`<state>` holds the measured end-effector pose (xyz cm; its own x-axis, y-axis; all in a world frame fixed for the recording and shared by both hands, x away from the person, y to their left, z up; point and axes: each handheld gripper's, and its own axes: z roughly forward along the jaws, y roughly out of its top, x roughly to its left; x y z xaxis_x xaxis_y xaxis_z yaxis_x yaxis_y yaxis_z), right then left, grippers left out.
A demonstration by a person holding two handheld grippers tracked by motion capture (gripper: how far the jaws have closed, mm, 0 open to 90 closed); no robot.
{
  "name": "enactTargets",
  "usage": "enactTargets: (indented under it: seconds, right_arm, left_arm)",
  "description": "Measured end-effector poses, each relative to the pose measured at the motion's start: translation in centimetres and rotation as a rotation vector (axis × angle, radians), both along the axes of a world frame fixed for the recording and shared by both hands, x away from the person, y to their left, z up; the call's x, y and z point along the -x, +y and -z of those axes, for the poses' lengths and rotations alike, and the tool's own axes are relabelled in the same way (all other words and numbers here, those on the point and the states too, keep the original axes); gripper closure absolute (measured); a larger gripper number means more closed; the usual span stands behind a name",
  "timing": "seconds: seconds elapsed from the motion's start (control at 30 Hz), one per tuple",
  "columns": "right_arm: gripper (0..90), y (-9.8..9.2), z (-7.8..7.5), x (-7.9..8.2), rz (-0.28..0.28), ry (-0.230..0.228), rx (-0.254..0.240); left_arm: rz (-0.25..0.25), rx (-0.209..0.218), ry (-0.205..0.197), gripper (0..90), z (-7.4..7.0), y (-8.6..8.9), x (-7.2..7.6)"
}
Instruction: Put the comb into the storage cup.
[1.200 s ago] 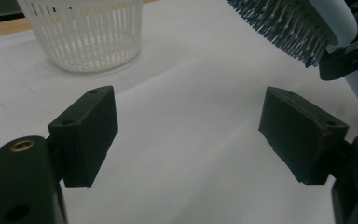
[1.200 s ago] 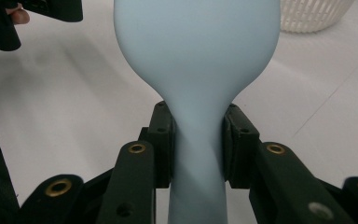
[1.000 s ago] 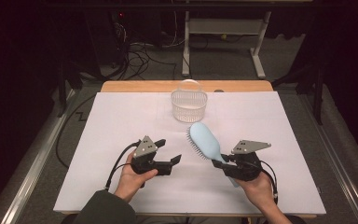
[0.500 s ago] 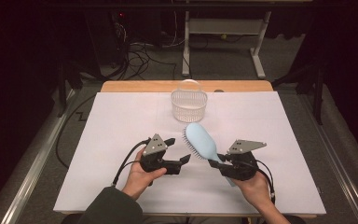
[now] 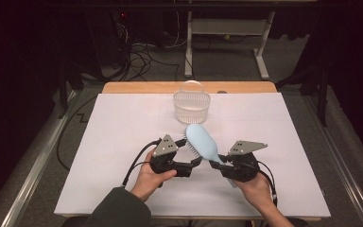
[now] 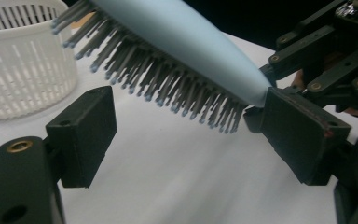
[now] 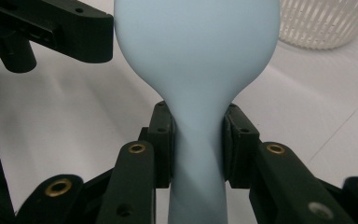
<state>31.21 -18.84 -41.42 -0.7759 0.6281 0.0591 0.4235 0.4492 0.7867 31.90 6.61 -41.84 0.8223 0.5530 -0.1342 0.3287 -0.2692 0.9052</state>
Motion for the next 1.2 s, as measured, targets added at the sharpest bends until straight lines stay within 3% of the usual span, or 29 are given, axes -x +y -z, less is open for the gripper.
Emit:
enactTargets:
  seconds: [0.63,1.2]
  right_arm:
    - [70.3,1.1,0.0,0.1,-0.012,-0.017,0.005]
    - [70.3,1.7,0.2,0.4,-0.004,-0.038,0.026]
  left_arm:
    - [0.005,-0.007,0.028,15.8,0.1,-1.0,-0.4]
    - [-0.009,0.029,0.074,16.4,0.1,-1.8,-1.2]
